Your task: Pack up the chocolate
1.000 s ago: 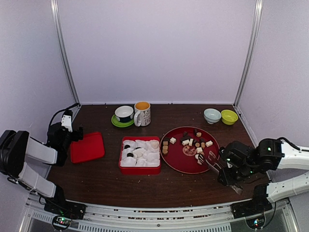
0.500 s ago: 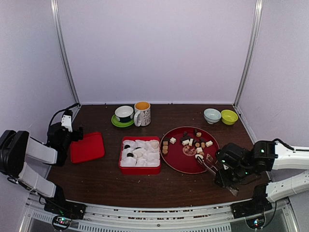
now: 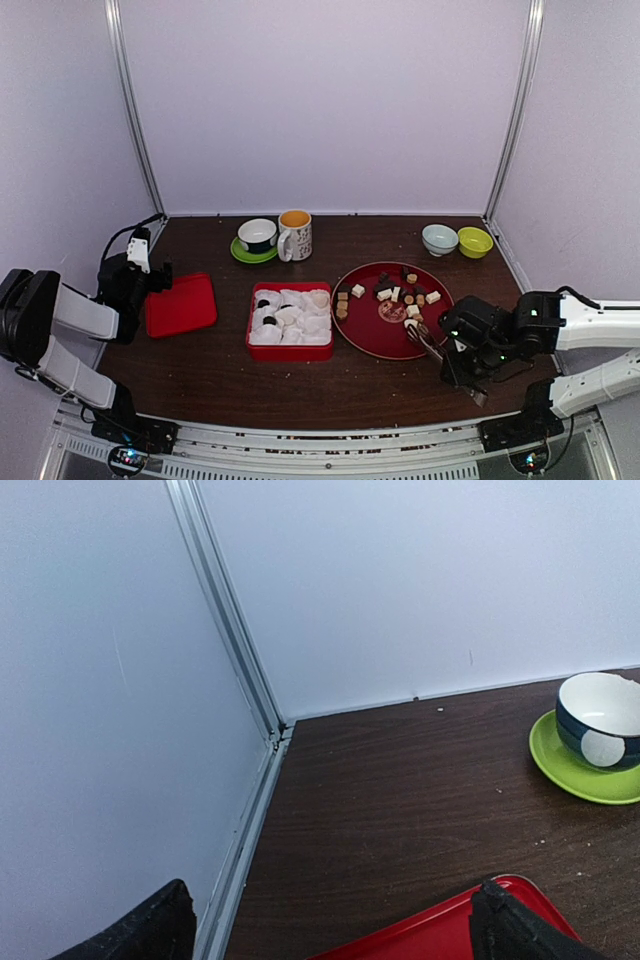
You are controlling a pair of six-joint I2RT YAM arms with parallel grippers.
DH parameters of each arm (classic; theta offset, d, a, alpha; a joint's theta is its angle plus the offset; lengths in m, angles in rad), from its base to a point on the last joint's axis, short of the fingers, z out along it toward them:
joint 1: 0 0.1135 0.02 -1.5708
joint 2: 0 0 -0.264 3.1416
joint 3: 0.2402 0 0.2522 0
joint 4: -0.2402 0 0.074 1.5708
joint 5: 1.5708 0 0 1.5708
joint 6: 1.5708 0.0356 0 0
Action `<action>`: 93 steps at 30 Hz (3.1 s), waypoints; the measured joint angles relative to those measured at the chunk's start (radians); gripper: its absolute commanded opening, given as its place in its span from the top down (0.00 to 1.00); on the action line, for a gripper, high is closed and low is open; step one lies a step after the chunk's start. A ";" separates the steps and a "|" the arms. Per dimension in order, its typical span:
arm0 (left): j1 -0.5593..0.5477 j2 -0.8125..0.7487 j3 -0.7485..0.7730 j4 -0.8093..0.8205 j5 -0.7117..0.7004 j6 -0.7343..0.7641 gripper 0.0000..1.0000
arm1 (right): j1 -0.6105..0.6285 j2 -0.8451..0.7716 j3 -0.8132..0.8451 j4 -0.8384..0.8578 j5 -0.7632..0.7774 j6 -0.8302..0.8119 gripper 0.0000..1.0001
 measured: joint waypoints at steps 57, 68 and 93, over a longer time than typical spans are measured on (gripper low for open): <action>0.000 0.000 0.000 0.000 0.000 0.000 0.02 | 0.020 0.244 0.276 0.320 -0.134 -0.113 0.81; 0.000 0.000 0.000 0.000 0.000 0.000 0.02 | 0.042 0.443 0.352 0.387 -0.175 -0.138 0.81; 0.000 0.000 0.000 0.000 0.000 0.000 0.02 | 0.042 0.576 0.459 0.349 -0.130 -0.195 0.66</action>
